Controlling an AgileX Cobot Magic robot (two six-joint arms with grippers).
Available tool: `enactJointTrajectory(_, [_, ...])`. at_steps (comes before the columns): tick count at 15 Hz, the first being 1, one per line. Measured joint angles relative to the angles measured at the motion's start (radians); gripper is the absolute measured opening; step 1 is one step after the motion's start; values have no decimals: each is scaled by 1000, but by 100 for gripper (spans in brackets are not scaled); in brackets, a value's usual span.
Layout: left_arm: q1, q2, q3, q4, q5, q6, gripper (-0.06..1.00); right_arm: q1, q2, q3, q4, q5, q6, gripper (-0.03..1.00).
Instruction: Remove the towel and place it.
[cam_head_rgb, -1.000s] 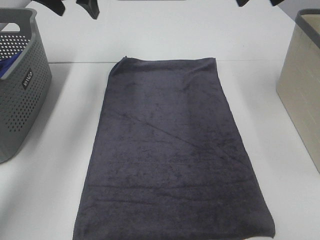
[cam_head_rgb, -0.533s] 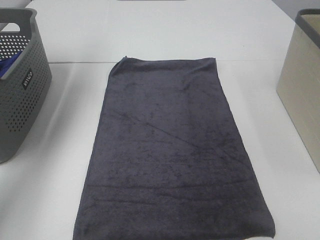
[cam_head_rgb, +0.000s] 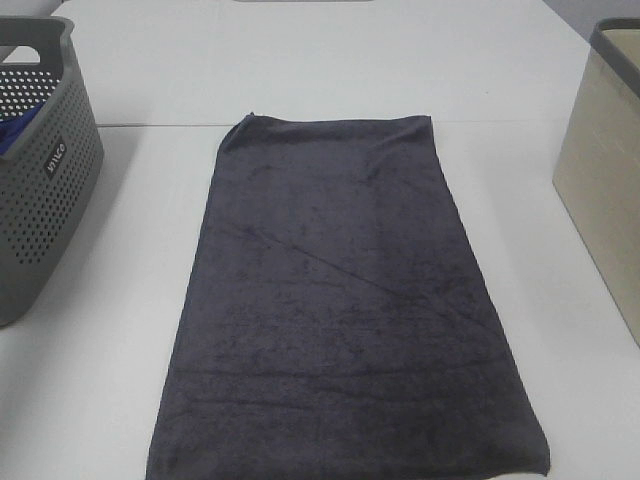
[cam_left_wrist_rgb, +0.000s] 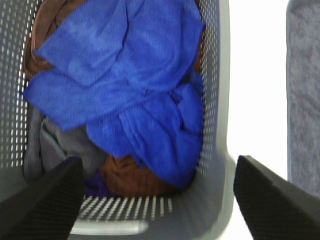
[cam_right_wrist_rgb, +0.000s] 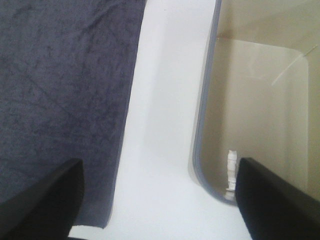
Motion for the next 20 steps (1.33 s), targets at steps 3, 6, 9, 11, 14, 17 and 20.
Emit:
enactJointTrajectory(3, [0, -282, 275, 0, -64, 0, 77, 0, -249, 206, 0, 0, 2, 80])
enactJointTrajectory(6, [0, -534, 475, 0, -135, 0, 77, 0, -496, 364, 0, 2, 2, 80])
enactJointTrajectory(9, [0, -728, 588, 0, -162, 0, 77, 0, -652, 455, -1, 2, 2, 80])
enactJointTrajectory(11, [0, -880, 665, 0, -160, 0, 77, 0, -749, 508, -2, 2, 2, 80])
enactJointTrajectory(14, [0, -1181, 813, 30, -154, 0, 77, 0, -916, 612, -4, 2, -13, 80])
enactJointTrajectory(17, [0, -1390, 870, 68, -94, 0, 77, 0, -1016, 697, -4, 3, -15, 80])
enactJointTrajectory(20, [0, -1479, 894, 60, 45, 0, 77, 0, -1021, 746, -4, -8, -32, 80])
